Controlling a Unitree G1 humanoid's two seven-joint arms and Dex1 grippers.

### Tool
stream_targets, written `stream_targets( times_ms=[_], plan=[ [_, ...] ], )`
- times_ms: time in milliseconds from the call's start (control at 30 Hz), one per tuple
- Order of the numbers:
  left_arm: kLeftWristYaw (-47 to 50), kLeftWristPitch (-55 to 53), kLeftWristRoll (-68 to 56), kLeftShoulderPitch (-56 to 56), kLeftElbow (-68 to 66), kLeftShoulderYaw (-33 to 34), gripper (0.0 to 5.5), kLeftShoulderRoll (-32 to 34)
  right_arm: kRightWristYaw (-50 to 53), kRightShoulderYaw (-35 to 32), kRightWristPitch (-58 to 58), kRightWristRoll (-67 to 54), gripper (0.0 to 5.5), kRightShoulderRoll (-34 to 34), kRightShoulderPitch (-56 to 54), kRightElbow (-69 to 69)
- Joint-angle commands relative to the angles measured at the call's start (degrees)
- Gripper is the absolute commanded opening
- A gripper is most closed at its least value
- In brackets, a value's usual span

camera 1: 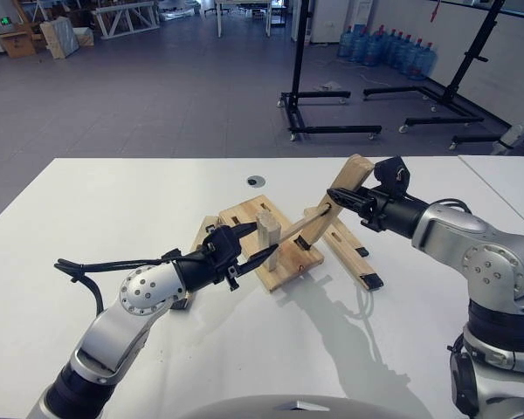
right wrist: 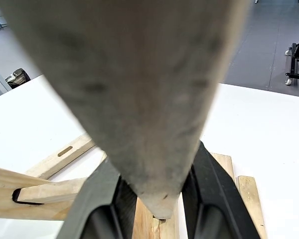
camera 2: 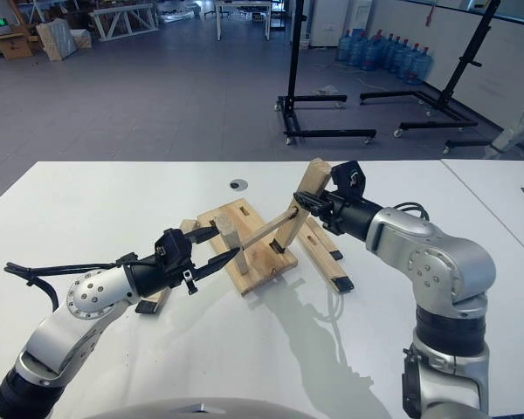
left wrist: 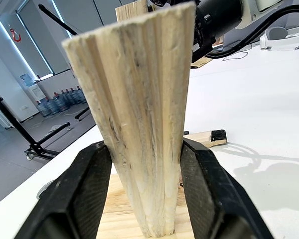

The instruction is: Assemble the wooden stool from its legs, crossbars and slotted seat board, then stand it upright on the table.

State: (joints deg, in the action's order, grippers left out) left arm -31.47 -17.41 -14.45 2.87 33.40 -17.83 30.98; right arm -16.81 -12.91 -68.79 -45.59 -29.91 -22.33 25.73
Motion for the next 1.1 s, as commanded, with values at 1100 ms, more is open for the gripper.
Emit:
stream_targets(
  times_ms=[1100],
  plan=[
    [-4.0, -2.2, 3.6, 2.8, -7.0, -2.8, 2.01, 2.2, -2.6, 21.8, 6.4, 4.7, 0.99, 0.2, 15.5, -10.7]
  ],
)
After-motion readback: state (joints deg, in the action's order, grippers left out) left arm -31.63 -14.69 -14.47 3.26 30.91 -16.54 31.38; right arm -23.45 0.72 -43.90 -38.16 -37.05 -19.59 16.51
